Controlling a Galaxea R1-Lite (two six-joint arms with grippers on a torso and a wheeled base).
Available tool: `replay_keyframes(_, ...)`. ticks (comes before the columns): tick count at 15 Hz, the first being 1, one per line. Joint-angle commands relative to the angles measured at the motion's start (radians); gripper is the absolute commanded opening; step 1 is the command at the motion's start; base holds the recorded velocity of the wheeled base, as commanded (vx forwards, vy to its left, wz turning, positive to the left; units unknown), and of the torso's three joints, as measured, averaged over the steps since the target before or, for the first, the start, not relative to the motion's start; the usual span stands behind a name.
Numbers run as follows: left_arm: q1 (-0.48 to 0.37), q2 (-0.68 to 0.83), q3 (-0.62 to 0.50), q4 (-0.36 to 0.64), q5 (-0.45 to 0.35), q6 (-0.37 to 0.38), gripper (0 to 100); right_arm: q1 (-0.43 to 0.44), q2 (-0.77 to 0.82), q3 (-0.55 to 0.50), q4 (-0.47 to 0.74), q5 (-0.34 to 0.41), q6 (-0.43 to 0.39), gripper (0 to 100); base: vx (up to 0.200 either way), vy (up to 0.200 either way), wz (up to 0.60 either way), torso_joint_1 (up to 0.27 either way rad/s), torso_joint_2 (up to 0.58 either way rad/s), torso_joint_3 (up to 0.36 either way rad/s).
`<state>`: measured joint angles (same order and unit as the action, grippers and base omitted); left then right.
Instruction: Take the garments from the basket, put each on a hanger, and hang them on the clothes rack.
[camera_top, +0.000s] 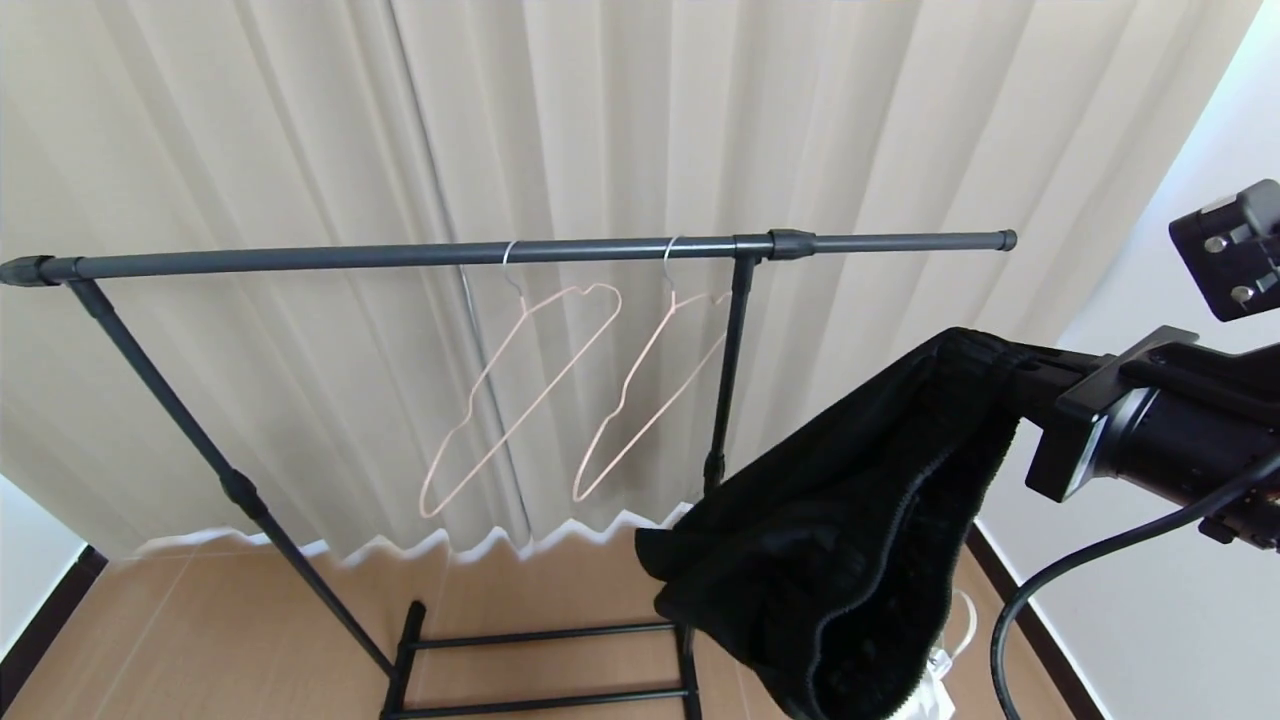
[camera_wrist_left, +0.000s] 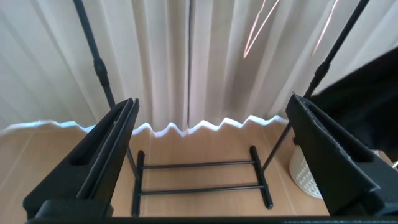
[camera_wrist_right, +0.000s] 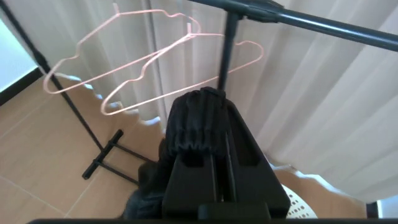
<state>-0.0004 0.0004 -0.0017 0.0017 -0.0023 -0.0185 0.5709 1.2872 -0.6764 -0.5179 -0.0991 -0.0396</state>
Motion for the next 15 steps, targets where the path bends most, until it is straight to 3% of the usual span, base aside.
replay_keyframes(1, 0.0, 0.001, 0.0, 0.0, -0.001, 0.002, 100, 0.0, -0.002, 0.0, -0.001, -0.001, 0.0, 0, 0.0, 0.2, 0.0, 0.002, 0.01, -0.002)
replay_keyframes(5, 0.0, 0.001, 0.0, 0.0, -0.001, 0.002, 100, 0.0, 0.0, 0.0, -0.001, -0.001, -0.002, 0, 0.0, 0.2, 0.0, 0.006, 0.0, 0.006)
replay_keyframes(12, 0.0, 0.001, 0.0, 0.0, -0.001, 0.002, 100, 0.0, 0.004, 0.0, -0.028, -0.001, -0.02, 0, 0.0, 0.0, 0.0, 0.0, 0.0, 0.0)
replay_keyframes(13, 0.0, 0.001, 0.0, 0.0, -0.001, 0.002, 100, -0.002, 0.009, 0.047, -0.102, 0.001, -0.046, 0, 0.0, 0.0, 0.0, 0.0, 0.0, 0.0)
replay_keyframes(15, 0.0, 0.001, 0.0, 0.0, -0.001, 0.002, 100, -0.003, 0.023, 0.047, -0.106, 0.001, -0.051, 0, 0.0, 0.0, 0.0, 0.0, 0.0, 0.0)
